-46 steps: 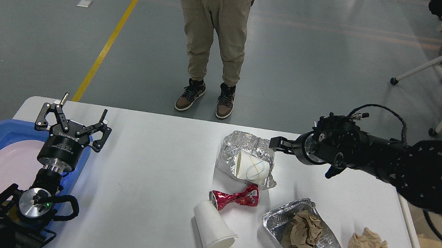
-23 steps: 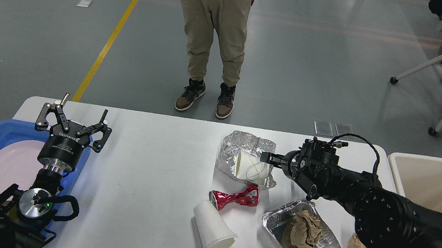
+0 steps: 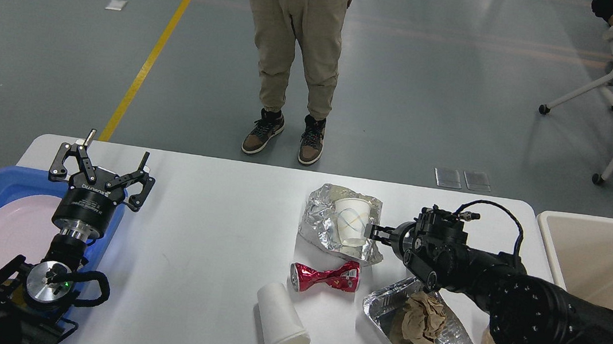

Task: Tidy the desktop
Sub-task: 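Move the right gripper over to the plastic bag with white cup, then lower the right gripper and grasp the plastic bag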

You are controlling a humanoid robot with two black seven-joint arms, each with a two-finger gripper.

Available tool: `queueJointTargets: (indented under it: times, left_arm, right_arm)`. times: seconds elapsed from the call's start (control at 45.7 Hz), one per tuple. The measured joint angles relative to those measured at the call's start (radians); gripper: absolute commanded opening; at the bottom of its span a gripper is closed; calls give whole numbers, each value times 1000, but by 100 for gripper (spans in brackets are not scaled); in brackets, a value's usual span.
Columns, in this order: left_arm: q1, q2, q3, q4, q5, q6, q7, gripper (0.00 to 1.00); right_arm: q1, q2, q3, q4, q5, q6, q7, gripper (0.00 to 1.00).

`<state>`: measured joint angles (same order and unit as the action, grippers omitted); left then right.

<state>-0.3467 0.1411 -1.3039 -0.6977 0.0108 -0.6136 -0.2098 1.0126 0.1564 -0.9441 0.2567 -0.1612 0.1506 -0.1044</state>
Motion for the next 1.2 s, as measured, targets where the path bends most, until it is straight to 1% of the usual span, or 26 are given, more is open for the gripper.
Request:
queueJointTargets:
  times: [0.306,0.437,0.525,0.634,0.7,0.744,0.765,0.94,1.203]
  left_arm:
    - [0,0,0,0,0,0,0,96]
    - [0,0,0,0,0,0,0,96]
    - [0,0,0,0,0,0,0,96]
    - [0,0,0,0,0,0,1,96]
    - [0,0,0,0,0,0,1,96]
    - [0,0,0,0,0,0,1,96]
    - [0,0,0,0,0,0,1,96]
    - [0,0,0,0,0,0,1,96]
    - [0,0,0,0,0,0,0,96]
  right_arm:
    - [-16,10,-2,0,0,-9,-1,77]
    - [-22,11,-2,0,0,-14,-2,73]
    - [-25,11,-2,0,0,-17,-2,63]
    - [-28,11,-2,0,-1,-21,-2,35]
    - [-31,11,-1,0,-1,-22,-5,20]
    - [-32,11,-1,0,-1,-23,-11,5]
    - [-32,11,-1,0,-1,-23,-15,0]
    - [-32,9,-1,0,0,-18,-47,0]
    - [-33,5,3,1,0,-20,-65,0]
